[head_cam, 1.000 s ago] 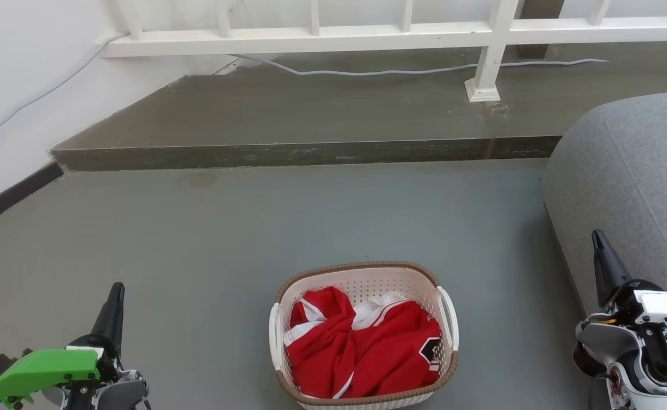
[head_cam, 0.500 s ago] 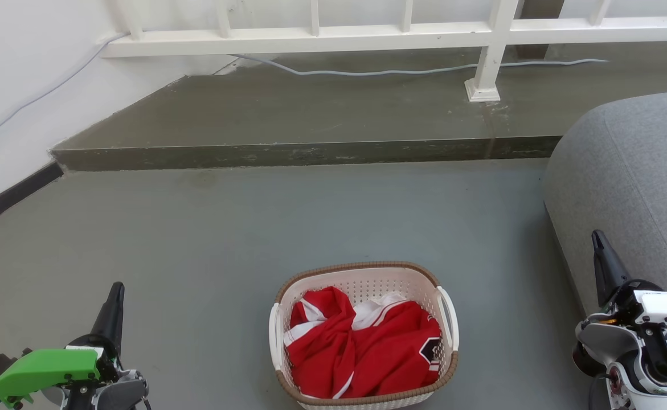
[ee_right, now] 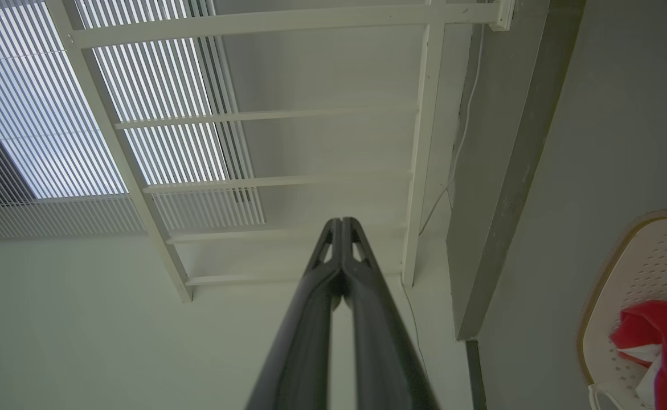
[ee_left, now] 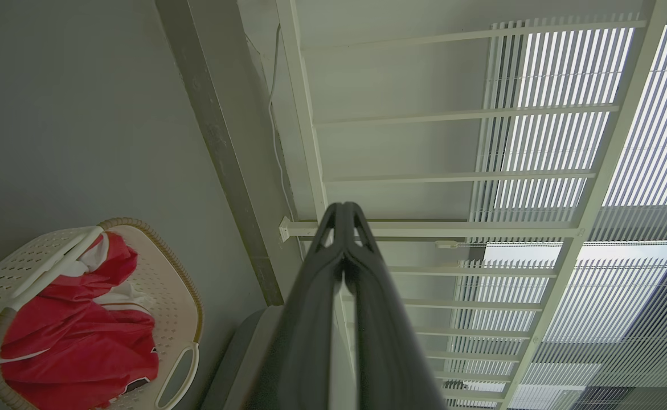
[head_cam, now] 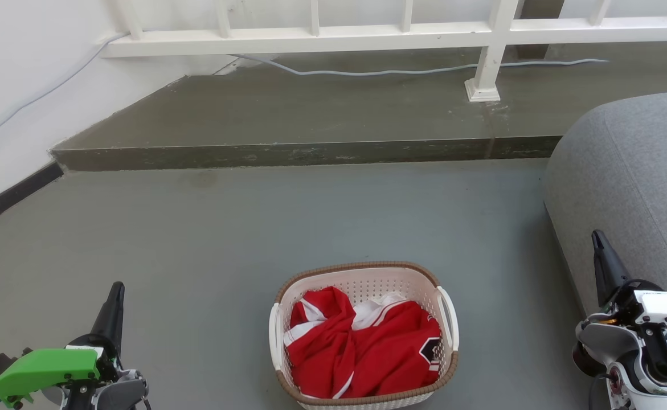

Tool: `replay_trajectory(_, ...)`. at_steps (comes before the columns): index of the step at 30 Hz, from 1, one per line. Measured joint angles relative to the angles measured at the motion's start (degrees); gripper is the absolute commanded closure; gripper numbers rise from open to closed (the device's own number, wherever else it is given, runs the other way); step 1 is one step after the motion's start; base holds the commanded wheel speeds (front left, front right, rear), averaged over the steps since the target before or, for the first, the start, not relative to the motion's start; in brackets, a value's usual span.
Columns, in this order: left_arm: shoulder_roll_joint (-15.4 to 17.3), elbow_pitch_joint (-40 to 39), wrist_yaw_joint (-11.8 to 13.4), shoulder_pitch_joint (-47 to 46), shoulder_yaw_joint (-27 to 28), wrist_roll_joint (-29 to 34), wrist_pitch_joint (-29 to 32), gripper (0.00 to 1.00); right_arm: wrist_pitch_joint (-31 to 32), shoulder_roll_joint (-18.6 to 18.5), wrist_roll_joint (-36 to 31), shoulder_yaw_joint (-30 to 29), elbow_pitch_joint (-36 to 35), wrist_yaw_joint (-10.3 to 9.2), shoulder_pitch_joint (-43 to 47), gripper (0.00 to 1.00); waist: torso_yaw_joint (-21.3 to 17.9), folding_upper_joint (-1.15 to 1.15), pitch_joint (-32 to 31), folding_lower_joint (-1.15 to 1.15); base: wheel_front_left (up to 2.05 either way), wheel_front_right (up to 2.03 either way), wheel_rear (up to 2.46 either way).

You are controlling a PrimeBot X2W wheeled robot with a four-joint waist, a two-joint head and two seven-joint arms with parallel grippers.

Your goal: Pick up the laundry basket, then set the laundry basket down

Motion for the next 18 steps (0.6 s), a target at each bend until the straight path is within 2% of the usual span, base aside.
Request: replay_trajectory(18,-0.03,-0.02,0.00,-0.02,0.09,0.00,0.07,1.00,0.00,0.03,-0.01,-0.10,-0.02,0.00,0.00,1.00,0.00,0.00,0.01,0.00,0.00,0.00,0.00)
